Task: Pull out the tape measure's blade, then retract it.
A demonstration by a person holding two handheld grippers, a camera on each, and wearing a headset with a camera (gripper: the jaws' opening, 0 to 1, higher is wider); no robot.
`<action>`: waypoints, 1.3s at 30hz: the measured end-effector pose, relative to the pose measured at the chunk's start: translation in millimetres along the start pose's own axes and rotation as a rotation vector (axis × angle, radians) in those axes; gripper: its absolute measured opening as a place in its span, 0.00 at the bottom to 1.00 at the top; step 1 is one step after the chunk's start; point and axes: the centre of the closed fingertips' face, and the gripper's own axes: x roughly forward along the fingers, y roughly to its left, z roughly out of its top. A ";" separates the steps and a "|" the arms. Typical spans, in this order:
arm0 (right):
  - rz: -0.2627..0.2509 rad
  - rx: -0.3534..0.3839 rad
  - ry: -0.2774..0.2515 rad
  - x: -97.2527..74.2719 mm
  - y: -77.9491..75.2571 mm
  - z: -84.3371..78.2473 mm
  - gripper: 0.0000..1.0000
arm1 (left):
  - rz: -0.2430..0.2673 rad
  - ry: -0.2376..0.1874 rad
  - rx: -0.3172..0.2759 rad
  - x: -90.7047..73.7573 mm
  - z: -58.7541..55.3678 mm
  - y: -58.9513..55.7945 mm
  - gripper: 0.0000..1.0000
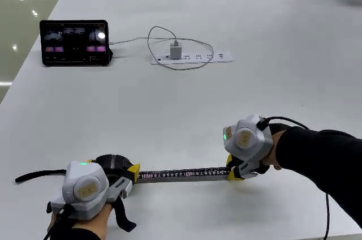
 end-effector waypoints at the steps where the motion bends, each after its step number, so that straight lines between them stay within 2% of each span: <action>1: 0.001 -0.001 0.001 -0.1 0.0 -0.1 0.09 | 0.000 0.000 0.000 0.1 0.1 -0.3 0.62; 9: 0.012 0.012 0.004 -0.3 -1.6 1.3 0.09 | -0.001 0.000 0.004 0.7 0.0 -0.8 0.62; 27: 0.014 0.001 0.053 1.9 -0.8 5.0 0.09 | -0.003 0.000 0.004 1.8 0.1 -1.5 0.62; 39: 0.006 0.018 0.057 3.7 -1.9 7.8 0.09 | -0.004 -0.001 -0.020 3.9 -0.7 -1.3 0.62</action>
